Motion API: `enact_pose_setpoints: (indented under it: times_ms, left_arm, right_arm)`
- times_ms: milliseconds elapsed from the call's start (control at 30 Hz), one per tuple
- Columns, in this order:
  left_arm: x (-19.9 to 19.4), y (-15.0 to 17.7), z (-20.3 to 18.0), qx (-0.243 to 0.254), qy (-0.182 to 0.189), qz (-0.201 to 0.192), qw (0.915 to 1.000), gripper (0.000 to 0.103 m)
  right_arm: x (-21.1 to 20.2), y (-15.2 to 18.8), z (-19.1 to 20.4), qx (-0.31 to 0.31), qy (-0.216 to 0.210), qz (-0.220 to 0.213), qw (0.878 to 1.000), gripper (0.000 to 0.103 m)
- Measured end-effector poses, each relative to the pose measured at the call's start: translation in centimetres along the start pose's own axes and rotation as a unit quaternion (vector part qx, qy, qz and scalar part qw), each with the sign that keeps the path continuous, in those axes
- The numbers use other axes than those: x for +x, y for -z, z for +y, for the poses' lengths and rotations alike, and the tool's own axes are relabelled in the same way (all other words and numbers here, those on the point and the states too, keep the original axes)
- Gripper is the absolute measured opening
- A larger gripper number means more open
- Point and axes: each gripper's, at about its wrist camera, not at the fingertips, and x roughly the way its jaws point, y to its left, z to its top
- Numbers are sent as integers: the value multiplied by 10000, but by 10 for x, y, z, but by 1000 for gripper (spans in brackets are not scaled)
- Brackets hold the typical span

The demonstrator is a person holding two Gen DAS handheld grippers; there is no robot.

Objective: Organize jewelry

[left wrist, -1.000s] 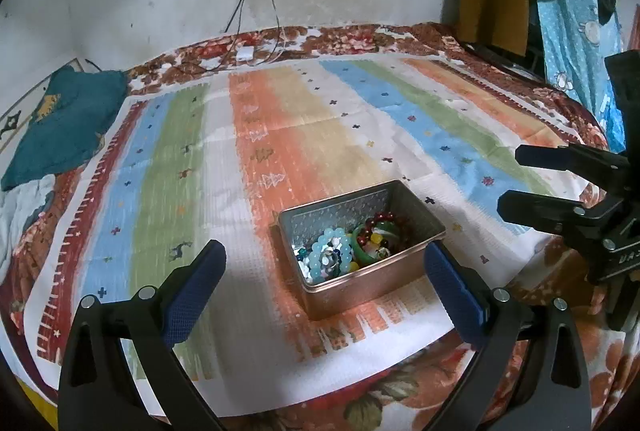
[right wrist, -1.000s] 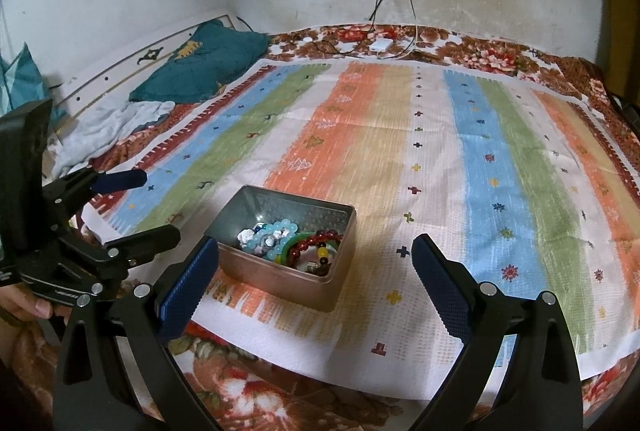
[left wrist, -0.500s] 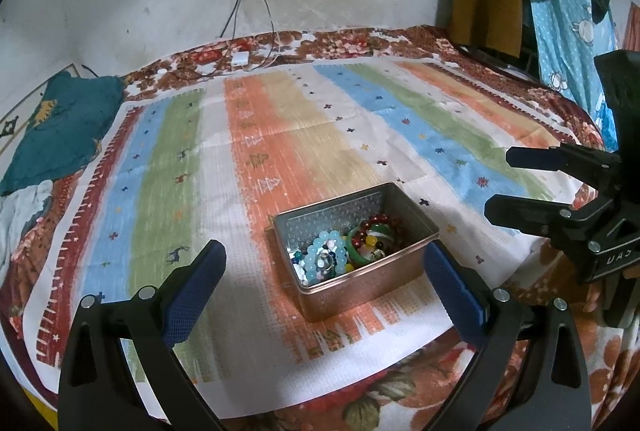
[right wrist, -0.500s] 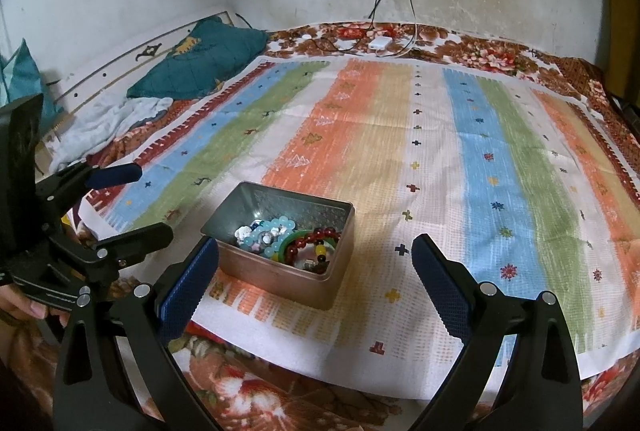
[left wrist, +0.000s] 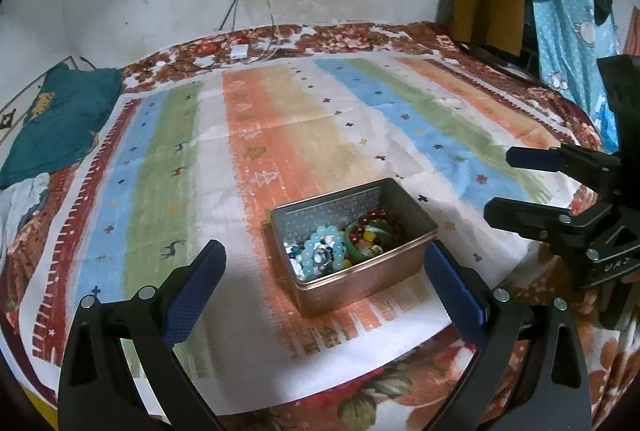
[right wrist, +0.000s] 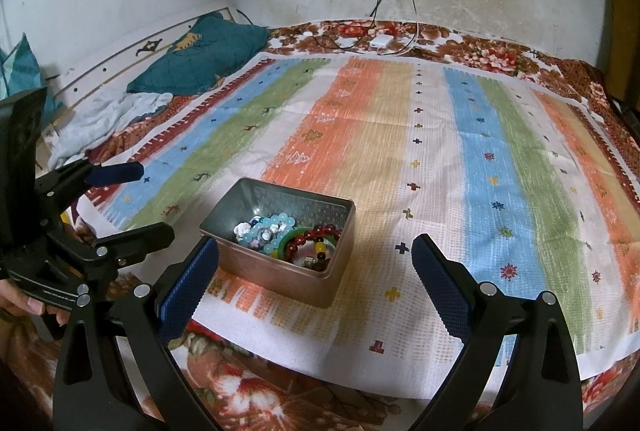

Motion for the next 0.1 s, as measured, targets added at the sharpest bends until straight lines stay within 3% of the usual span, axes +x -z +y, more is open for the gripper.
enact_pose_setpoints:
  times_ms: [100]
  left_arm:
    - [2, 1, -1, 16, -52, 31, 10000, 97]
  right_arm:
    - [1, 0, 0, -7, 1, 6, 10000, 98]
